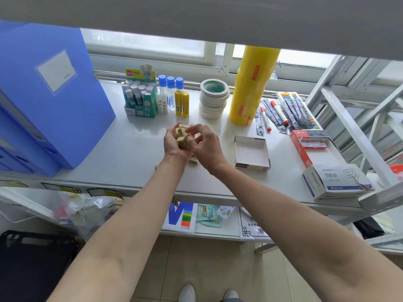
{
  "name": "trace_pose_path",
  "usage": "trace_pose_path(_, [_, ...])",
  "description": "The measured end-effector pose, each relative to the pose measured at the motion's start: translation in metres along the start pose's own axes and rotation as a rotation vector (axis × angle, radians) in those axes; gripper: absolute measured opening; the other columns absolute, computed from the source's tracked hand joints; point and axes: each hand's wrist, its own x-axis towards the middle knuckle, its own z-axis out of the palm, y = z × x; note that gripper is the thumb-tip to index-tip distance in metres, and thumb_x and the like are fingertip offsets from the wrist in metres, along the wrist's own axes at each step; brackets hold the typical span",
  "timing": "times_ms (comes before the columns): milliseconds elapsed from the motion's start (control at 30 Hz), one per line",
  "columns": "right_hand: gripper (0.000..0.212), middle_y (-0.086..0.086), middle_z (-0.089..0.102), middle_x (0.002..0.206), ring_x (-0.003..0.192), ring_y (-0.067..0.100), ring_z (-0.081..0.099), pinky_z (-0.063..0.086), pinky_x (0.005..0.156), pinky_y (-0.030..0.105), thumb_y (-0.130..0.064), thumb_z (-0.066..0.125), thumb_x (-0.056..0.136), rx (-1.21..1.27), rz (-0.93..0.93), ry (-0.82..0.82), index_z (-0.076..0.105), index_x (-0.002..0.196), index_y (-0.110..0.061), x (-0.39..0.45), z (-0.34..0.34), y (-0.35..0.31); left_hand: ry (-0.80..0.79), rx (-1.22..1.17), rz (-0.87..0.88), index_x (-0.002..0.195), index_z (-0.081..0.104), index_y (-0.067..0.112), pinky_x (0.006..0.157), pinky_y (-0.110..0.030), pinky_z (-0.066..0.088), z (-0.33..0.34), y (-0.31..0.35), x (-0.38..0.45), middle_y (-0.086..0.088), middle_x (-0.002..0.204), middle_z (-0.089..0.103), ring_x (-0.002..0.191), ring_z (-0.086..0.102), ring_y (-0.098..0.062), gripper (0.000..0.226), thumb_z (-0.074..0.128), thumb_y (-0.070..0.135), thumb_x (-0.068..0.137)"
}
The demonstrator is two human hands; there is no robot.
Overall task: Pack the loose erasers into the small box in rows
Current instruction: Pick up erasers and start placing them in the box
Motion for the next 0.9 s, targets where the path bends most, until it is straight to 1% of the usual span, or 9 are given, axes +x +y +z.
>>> trace_pose_path(100, [0.019, 0.006, 0.069, 0.094, 0.083, 0.021, 0.067, 0.058, 0.077, 0.041, -0.011, 0.059, 0.084, 0.199, 0.159, 0.023, 0.067, 0.101, -0.012, 0.001, -0.010, -0.001, 0.013, 0.009, -0.009, 0.083, 0.057, 0.013, 0.062, -0.036, 0.058, 0.002, -0.006, 0.008, -0.011, 0.070, 0.062, 0.067, 0.062, -0.025, 0.021, 0.052, 0.029, 0.096])
trace_pose_path(200, [0.019, 0.013, 0.068, 0.089, 0.065, 0.016, 0.063, 0.055, 0.060, 0.028, -0.006, 0.049, 0.090, 0.514, 0.383, 0.116, 0.063, 0.102, -0.005, 0.003, -0.028, 0.002, 0.030, -0.039, -0.008, 0.084, 0.055, 0.010, 0.056, -0.031, 0.060, 0.002, -0.010, 0.015, -0.011, 0.087, 0.061, 0.068, 0.065, -0.024, 0.018, 0.060, 0.026, 0.093])
trace_pose_path(300, [0.020, 0.015, 0.065, 0.081, 0.058, 0.017, 0.058, 0.051, 0.058, 0.026, -0.004, 0.044, 0.093, 0.798, 0.552, 0.193, 0.064, 0.093, -0.002, 0.004, -0.046, 0.009, 0.034, -0.072, -0.036, 0.084, 0.054, 0.008, 0.050, -0.029, 0.059, 0.002, -0.016, 0.014, -0.015, 0.103, 0.059, 0.074, 0.064, -0.023, 0.021, 0.067, 0.025, 0.089])
trace_pose_path(367, [0.015, 0.013, 0.062, 0.074, 0.056, 0.016, 0.056, 0.051, 0.054, 0.023, -0.005, 0.049, 0.092, 1.038, 0.659, 0.215, 0.063, 0.087, -0.003, 0.004, -0.057, 0.015, 0.026, -0.039, -0.074, 0.084, 0.054, 0.009, 0.040, -0.021, 0.053, 0.000, -0.020, 0.016, -0.014, 0.095, 0.058, 0.066, 0.064, -0.020, 0.023, 0.067, 0.027, 0.089])
trace_pose_path(433, [0.008, 0.011, 0.060, 0.073, 0.057, 0.015, 0.056, 0.051, 0.053, 0.020, -0.006, 0.056, 0.091, 1.162, 0.718, 0.233, 0.061, 0.085, -0.003, 0.002, -0.068, 0.024, -0.013, 0.023, -0.150, 0.083, 0.053, 0.012, 0.033, -0.015, 0.045, -0.001, -0.023, 0.018, -0.009, 0.079, 0.057, 0.047, 0.059, -0.014, 0.026, 0.067, 0.033, 0.088])
trace_pose_path(500, [0.005, 0.010, 0.061, 0.076, 0.063, 0.016, 0.057, 0.053, 0.054, 0.020, -0.006, 0.061, 0.090, 1.164, 0.722, 0.249, 0.060, 0.086, -0.003, -0.001, -0.078, 0.035, -0.038, 0.130, -0.239, 0.083, 0.050, 0.015, 0.027, -0.013, 0.036, 0.001, -0.027, 0.017, -0.004, 0.064, 0.054, 0.035, 0.050, -0.008, 0.028, 0.067, 0.036, 0.088])
trace_pose_path(567, [0.004, 0.010, 0.062, 0.079, 0.066, 0.017, 0.058, 0.055, 0.057, 0.020, -0.006, 0.062, 0.091, 1.123, 0.718, 0.265, 0.059, 0.088, -0.003, -0.005, -0.088, 0.045, -0.011, 0.264, -0.264, 0.081, 0.048, 0.015, 0.026, -0.011, 0.031, 0.005, -0.032, 0.015, -0.003, 0.068, 0.051, 0.032, 0.046, -0.007, 0.026, 0.067, 0.031, 0.089])
trace_pose_path(733, [0.007, 0.012, 0.065, 0.087, 0.073, 0.019, 0.062, 0.058, 0.065, 0.023, -0.003, 0.060, 0.091, 1.099, 0.665, 0.262, 0.060, 0.098, -0.002, -0.011, -0.106, 0.063, -0.029, 0.800, -0.090, 0.091, 0.056, 0.004, 0.030, -0.016, 0.034, 0.019, -0.051, 0.006, -0.011, 0.079, 0.059, 0.047, 0.055, -0.013, 0.012, 0.066, 0.012, 0.090])
trace_pose_path(900, [0.015, 0.013, 0.067, 0.091, 0.084, 0.020, 0.065, 0.055, 0.084, 0.029, 0.007, 0.054, 0.089, 1.046, 0.550, 0.143, 0.062, 0.097, -0.003, -0.017, -0.121, 0.074, -0.103, 1.202, -0.091, 0.095, 0.070, 0.008, 0.034, -0.017, 0.037, 0.027, -0.069, 0.003, -0.009, 0.076, 0.063, 0.051, 0.054, -0.013, 0.022, 0.073, 0.028, 0.085])
